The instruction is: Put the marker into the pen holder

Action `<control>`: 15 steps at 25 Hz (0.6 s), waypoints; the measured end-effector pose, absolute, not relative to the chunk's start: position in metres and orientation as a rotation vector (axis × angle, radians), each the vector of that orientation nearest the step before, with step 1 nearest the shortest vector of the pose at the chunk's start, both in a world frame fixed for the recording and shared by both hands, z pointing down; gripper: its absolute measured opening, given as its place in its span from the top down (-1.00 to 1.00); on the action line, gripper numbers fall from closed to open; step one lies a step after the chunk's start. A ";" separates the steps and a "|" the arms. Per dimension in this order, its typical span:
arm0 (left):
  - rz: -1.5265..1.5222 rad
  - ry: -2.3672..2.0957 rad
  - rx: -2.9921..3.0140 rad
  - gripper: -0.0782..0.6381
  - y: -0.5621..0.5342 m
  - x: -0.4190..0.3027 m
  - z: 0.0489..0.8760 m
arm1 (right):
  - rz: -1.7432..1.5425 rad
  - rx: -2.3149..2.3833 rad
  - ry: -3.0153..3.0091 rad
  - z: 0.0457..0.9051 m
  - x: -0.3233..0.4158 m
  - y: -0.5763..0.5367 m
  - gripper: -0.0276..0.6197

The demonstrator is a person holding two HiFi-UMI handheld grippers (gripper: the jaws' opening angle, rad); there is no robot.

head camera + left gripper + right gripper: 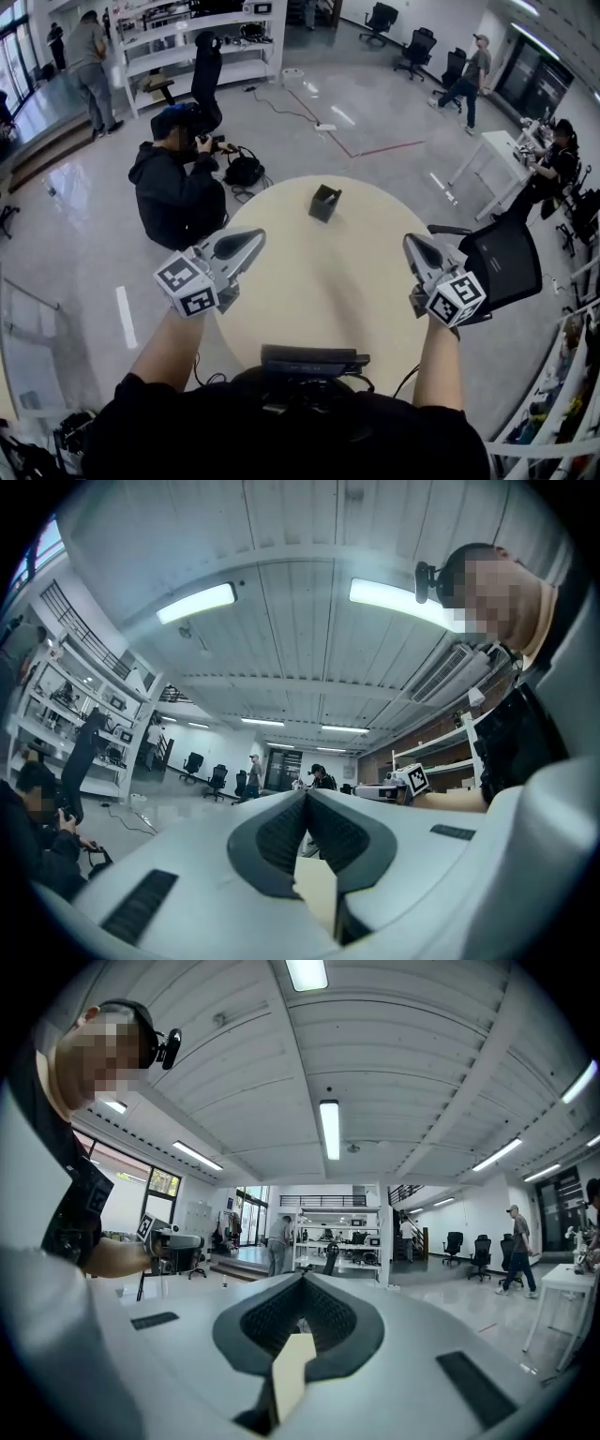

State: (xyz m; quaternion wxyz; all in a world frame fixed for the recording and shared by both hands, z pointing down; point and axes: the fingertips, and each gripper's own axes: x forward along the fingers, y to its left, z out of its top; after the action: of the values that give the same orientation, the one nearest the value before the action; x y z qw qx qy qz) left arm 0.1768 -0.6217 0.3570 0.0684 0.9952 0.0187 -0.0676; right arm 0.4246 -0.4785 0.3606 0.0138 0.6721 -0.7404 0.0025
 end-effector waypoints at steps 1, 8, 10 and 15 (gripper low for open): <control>-0.193 0.043 2.997 0.79 -0.609 0.175 0.356 | 0.010 2.080 -2.317 0.359 0.423 -0.467 0.90; -0.174 -0.087 2.998 0.79 -0.508 0.188 0.334 | -0.005 1.961 -2.431 0.342 0.445 -0.383 0.90; -0.184 -0.129 2.977 0.79 -0.484 0.188 0.339 | -0.001 1.901 -2.468 0.347 0.446 -0.367 0.90; -0.181 -0.237 2.938 0.79 -0.426 0.186 0.360 | 0.043 1.818 -2.588 0.356 0.449 -0.317 0.90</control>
State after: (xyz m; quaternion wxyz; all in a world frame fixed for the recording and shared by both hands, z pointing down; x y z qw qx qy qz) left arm 0.1856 -0.4258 0.3598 0.0940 0.9905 -0.0800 -0.0609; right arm 0.4495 -0.3172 0.3563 -0.0109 0.5747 -0.8182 0.0135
